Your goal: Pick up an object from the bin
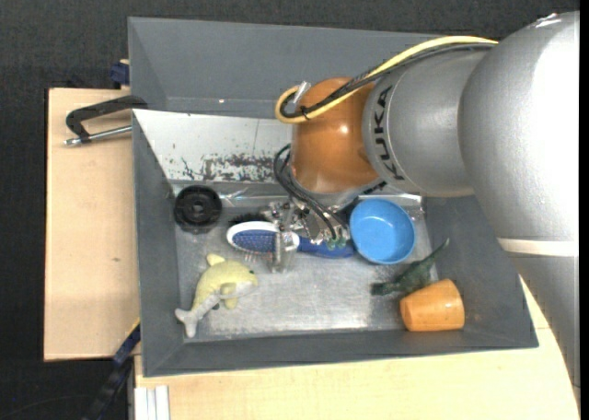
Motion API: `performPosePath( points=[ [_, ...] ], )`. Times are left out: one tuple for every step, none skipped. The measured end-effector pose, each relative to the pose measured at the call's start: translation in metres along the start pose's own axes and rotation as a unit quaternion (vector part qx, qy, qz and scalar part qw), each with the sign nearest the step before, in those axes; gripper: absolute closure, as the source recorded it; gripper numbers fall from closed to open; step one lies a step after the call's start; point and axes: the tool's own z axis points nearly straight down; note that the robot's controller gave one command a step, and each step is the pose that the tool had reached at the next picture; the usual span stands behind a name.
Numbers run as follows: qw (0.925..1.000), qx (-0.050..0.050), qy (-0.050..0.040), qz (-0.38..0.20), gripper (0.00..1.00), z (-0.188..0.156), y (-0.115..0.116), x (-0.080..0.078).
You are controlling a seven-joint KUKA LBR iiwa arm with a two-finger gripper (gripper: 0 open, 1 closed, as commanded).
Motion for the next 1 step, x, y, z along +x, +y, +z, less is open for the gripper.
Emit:
performPosePath(
  points=[
    [0.9992,0.002,-0.0073,-0.04,1.0,-0.232,-0.0436,0.0008]
  ],
)
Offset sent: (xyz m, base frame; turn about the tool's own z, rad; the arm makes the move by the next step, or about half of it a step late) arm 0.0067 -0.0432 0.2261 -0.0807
